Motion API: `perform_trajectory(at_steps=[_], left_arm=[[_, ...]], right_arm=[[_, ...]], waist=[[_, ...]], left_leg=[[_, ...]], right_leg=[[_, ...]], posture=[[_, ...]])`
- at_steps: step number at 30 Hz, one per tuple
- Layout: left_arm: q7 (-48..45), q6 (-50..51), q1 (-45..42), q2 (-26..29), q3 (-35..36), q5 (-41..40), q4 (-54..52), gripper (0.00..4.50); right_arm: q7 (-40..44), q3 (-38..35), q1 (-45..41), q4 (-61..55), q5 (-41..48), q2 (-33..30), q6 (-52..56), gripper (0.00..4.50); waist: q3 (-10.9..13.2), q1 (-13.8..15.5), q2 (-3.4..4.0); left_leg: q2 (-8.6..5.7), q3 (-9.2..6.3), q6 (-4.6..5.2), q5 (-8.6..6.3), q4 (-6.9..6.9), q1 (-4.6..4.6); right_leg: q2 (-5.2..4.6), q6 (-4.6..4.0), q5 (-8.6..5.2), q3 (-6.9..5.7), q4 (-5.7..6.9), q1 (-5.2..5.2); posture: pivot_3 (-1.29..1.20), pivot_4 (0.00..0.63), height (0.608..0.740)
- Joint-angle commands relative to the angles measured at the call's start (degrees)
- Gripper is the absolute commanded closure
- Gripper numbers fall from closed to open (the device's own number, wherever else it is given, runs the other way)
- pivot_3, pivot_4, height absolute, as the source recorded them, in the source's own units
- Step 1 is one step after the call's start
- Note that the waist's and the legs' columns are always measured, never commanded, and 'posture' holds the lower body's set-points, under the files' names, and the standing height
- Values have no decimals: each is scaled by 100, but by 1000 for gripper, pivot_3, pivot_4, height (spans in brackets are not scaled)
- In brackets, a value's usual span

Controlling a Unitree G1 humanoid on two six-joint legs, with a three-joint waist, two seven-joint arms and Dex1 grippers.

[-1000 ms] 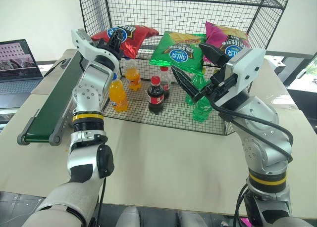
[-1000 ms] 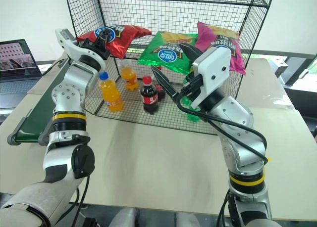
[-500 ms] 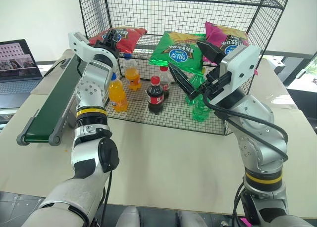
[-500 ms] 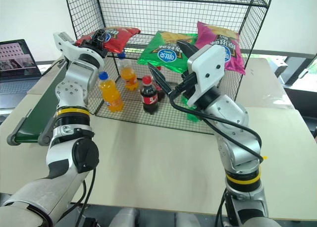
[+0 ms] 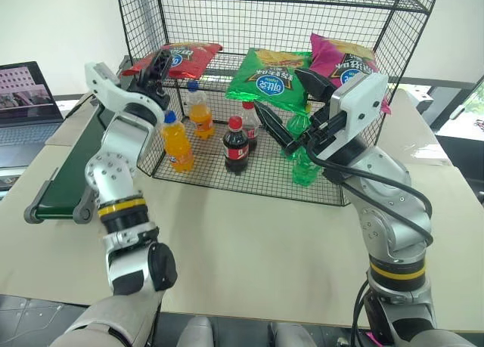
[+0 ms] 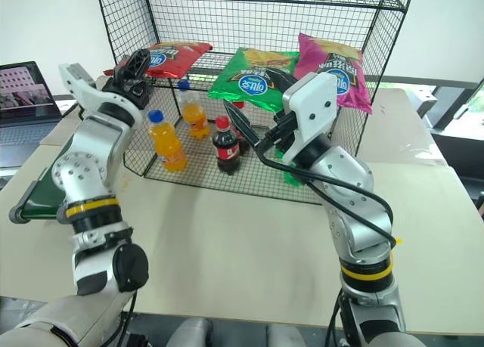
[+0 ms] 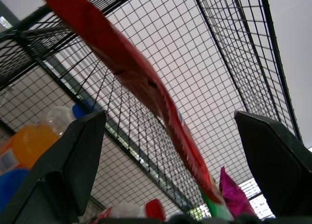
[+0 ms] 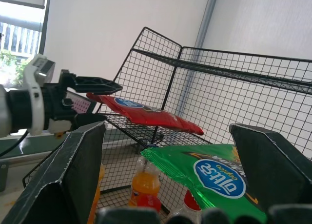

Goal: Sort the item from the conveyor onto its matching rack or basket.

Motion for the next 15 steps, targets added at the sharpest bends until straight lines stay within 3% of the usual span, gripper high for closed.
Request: perform_trajectory(at_steps=[1,4,7,11,15], left_arm=[[-393,568,892,821,-592,373,-1302,43],[-968,439,2060,1483,-1221,1207,-1951,43],[-1403,-85,3084,1719,-1772,2130,-2192,43],[-1751,-992,3782,1702,-2483,3370,-1851,43],[-1864,-1547,3970,1286,-2724,3953,-1329,43]], right_arm=[[-75,70,584,-283,-76,55,-172,0],[-20,222,1345,-355,-242,42,-419,0],[7,246,2057,-228,-342,30,-575,0],[-144,48,2830,140,-490,1,-627,0],[-465,-203,3221,405,-673,88,-732,0]], waist=[[-2,-11,2],[-1,-17,11],[-2,-3,11],[0,15,9],[3,-4,6]], left_leg=[[0,0,0,0,-2,4],[1,4,-2,0,-10,17],[-1,5,-11,6,-7,5],[-1,6,-8,2,-9,32],[-1,8,-8,2,-4,25]], right_leg=[[0,0,0,0,0,3],[0,0,0,1,-2,9],[-3,-1,0,0,-6,0],[-4,-2,-3,-3,-31,40],[-4,-1,-2,-2,-33,38]], posture=[[0,150,740],[0,150,740],[0,150,740],[0,150,740],[0,150,740]])
